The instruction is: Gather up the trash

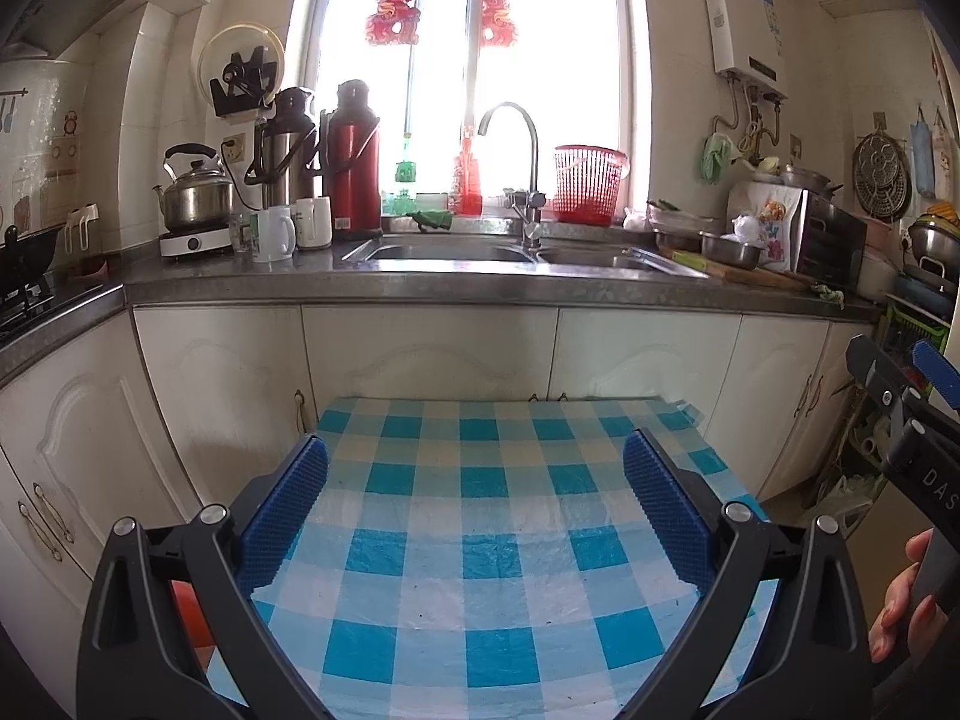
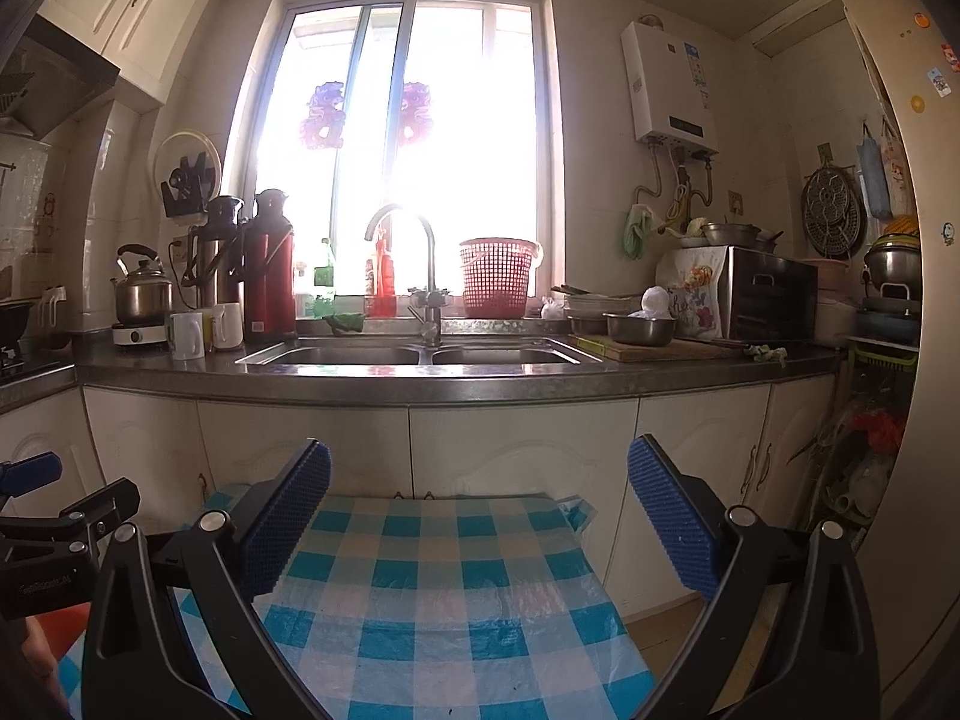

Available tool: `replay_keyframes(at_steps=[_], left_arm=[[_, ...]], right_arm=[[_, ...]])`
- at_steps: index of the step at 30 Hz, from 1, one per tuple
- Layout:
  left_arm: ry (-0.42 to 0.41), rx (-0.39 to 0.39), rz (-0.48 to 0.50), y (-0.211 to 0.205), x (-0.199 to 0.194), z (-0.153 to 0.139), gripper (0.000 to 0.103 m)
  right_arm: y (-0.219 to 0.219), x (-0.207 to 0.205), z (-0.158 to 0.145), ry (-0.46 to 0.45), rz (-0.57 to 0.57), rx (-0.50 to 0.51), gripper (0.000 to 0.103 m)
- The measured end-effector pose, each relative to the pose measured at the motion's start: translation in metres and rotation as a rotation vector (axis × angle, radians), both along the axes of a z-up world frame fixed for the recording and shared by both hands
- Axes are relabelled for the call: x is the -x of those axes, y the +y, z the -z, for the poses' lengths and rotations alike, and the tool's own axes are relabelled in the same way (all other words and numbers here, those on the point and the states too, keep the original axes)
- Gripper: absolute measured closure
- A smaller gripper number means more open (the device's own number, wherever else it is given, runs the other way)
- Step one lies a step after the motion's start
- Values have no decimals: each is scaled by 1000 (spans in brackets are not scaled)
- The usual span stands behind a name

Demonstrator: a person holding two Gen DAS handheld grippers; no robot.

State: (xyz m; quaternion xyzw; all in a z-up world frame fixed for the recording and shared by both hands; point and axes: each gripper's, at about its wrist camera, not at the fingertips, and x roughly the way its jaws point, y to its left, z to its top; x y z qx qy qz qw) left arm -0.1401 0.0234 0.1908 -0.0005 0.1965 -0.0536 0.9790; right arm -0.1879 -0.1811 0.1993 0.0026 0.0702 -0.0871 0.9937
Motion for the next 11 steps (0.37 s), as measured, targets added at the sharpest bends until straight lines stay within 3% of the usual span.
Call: replay_keyframes(at_steps=[5,11], left_arm=[[195,-6,-34,-8,-48,61,4],[396,-24,-94,-18,-99,142,4]], right_arm=[[-11,-33,41,140,-20,-52,5],[-22,-86,118,420,-37,-105,5]])
